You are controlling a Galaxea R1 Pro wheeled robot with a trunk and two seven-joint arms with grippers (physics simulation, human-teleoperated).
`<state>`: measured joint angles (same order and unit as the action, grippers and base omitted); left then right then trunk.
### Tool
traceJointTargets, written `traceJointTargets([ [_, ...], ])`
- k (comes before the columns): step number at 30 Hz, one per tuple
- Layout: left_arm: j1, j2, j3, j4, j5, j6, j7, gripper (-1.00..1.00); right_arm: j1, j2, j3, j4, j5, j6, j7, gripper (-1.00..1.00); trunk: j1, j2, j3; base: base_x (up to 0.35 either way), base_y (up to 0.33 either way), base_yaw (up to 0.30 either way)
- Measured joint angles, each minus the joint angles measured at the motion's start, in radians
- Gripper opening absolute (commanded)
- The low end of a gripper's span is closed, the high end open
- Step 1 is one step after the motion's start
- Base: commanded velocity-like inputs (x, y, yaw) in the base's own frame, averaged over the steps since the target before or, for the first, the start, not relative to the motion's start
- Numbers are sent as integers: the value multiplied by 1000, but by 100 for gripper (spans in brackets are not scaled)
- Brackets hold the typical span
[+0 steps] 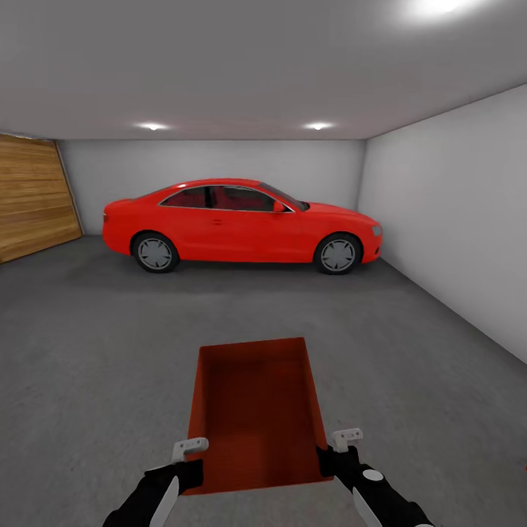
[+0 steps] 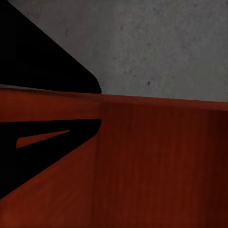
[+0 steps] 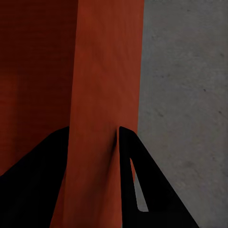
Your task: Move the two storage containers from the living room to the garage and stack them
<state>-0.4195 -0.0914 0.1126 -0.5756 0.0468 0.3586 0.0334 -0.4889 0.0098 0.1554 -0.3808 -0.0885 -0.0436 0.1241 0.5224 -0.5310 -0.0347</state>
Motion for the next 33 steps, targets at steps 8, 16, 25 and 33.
traceJointTargets([
  [8,0,0,0,1,0,0,0,-100,0,0,0,0,0,1,0,-100,0,0,0,89,0,0],
  [16,0,0,0,1,0,1,0,-100,0,0,0,0,0,1,0,-100,0,0,0,219,0,0],
  [25,0,-1,0,0,0,0,1,-100,0,-1,0,0,0,1,1,-100,0,0,0,225,0,0],
  [33,0,0,0,0,0,0,0,-100,0,0,0,0,0,0,0,-100,0,0,0,225,0,0],
])
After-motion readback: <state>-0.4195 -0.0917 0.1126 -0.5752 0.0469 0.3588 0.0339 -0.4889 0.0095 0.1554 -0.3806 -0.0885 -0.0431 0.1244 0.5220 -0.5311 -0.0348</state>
